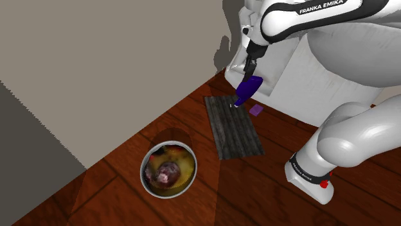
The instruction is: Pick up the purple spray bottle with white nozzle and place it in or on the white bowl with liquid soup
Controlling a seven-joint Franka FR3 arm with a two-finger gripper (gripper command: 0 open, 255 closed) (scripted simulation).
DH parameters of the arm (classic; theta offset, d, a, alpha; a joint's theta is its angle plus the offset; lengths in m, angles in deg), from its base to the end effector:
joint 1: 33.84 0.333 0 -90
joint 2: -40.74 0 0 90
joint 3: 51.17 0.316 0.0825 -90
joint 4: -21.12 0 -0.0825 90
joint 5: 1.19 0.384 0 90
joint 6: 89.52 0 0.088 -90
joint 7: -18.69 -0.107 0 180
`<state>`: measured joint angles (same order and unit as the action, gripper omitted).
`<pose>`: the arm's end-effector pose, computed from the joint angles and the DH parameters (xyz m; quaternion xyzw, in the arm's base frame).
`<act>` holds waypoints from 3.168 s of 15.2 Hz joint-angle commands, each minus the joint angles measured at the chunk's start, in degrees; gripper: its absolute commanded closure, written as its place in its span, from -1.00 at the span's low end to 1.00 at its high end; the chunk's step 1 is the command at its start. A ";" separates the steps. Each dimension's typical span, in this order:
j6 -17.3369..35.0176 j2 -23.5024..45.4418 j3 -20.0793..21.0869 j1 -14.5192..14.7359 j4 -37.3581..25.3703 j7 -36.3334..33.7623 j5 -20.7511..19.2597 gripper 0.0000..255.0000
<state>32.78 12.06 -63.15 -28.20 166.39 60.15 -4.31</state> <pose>0.3977 -0.0482 0.4496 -0.9446 -0.3238 -0.0524 0.0060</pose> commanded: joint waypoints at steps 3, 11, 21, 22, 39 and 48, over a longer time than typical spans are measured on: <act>3.26 1.31 -0.22 0.14 1.91 0.15 0.08 -1.00; 3.25 1.33 -0.22 0.14 1.89 0.16 0.08 1.00; 2.40 0.99 -0.13 0.12 1.37 0.10 0.07 1.00; 1.53 0.68 -0.05 0.12 0.81 0.04 0.07 1.00; -12.35 -2.21 1.08 0.27 -10.21 -0.63 0.33 1.00; -19.24 -2.09 1.49 0.48 -17.23 -0.82 0.61 1.00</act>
<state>14.39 9.96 -61.71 -27.75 150.05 59.36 -3.74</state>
